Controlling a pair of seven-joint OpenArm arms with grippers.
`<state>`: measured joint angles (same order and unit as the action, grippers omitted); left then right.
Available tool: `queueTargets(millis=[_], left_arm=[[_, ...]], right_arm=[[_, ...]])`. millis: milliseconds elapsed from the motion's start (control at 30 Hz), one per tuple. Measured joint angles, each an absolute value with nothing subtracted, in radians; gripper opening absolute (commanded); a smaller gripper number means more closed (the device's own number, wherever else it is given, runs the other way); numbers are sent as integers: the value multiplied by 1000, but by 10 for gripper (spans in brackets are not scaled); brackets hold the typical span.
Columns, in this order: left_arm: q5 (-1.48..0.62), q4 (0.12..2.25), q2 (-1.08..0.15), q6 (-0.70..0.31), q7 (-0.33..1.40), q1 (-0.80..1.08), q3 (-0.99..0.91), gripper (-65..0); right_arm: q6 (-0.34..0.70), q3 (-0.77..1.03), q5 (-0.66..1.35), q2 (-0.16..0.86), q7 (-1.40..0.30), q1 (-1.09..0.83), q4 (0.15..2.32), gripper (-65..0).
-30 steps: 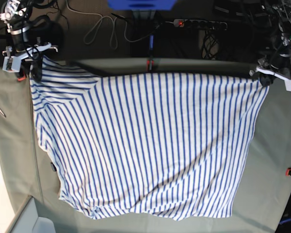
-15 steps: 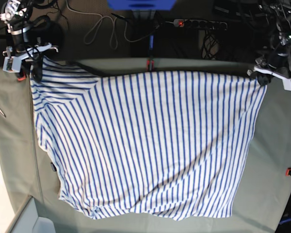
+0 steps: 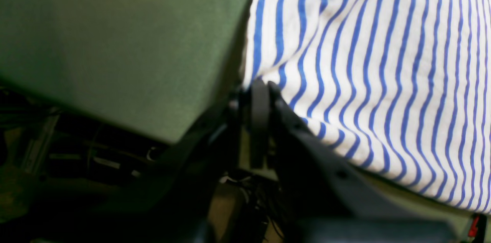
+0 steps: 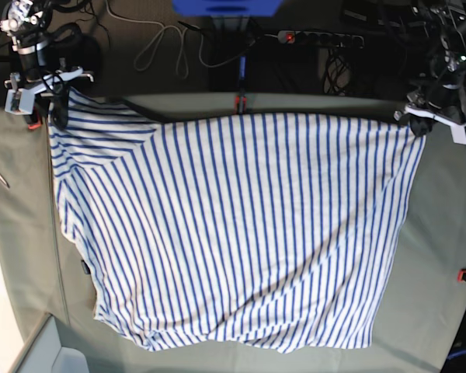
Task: Layout the t-shirt on the table in an organized manner, then fold the t-shirt properly
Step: 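Pull the held shoulder corners apart with both grippers to stretch the shirt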
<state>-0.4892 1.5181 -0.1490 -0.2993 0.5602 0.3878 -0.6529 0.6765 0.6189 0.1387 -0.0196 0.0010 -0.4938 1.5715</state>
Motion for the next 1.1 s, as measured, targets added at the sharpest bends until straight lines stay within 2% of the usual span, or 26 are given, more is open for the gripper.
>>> queueTargets(millis=[1100], left_arm=[[-489, 1518, -130, -299, 564, 388, -653, -648]], right_arm=[[676, 596, 139, -20, 1, -497, 1571, -650]])
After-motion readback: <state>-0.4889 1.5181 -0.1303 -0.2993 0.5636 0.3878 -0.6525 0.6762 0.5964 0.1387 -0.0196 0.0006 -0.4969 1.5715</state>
